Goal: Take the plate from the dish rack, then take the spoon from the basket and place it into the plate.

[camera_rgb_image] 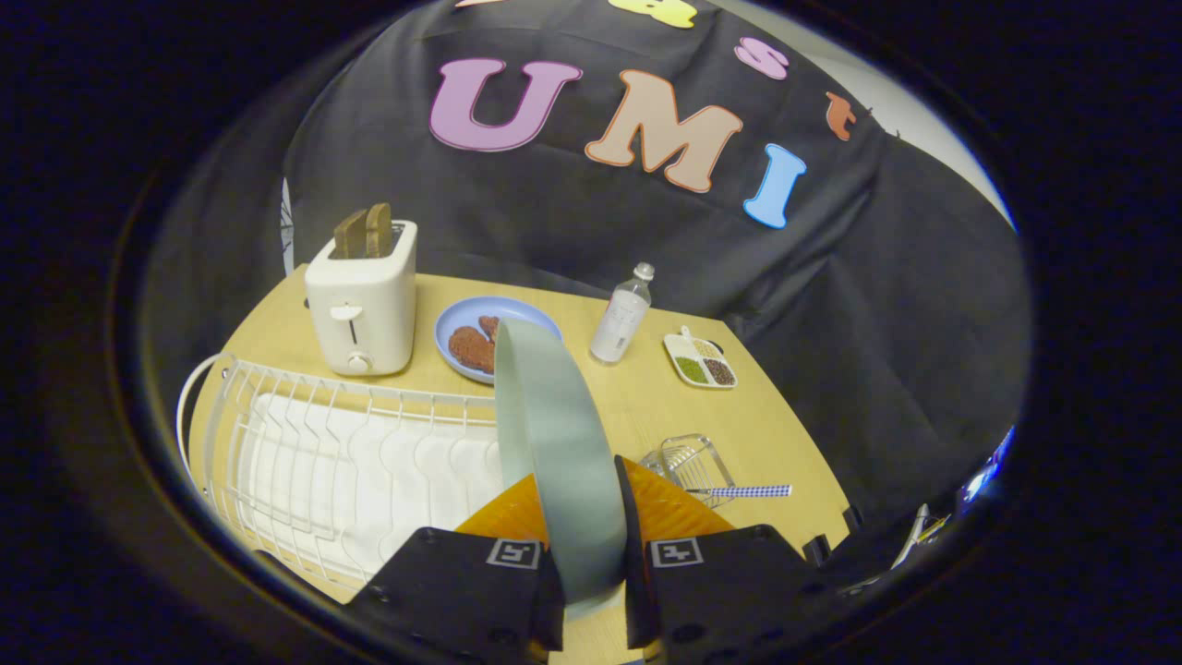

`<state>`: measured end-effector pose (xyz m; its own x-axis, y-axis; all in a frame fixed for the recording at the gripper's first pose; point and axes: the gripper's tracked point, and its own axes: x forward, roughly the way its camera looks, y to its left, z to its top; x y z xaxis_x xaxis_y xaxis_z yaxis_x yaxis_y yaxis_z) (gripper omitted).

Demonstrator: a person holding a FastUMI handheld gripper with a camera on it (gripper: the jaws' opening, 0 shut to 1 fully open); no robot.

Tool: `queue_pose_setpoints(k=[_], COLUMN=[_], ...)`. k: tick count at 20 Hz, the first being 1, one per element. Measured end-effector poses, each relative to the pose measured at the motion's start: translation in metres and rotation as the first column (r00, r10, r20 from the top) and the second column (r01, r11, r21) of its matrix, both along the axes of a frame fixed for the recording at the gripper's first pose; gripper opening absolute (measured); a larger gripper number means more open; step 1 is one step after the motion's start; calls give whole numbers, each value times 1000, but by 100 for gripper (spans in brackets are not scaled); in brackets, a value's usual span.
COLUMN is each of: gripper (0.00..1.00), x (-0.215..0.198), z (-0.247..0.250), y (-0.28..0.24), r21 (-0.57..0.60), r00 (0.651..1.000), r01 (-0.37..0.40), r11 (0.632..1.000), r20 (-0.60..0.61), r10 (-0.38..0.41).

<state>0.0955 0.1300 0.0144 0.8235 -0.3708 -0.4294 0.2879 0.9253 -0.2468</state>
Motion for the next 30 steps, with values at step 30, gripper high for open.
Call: queue_pose_setpoints(k=[30], gripper=[28], x=[-194], z=[-82], y=[-169], r21=[669], r00=[922], r01=[290], r11=[684], r20=[-4], r10=[-387])
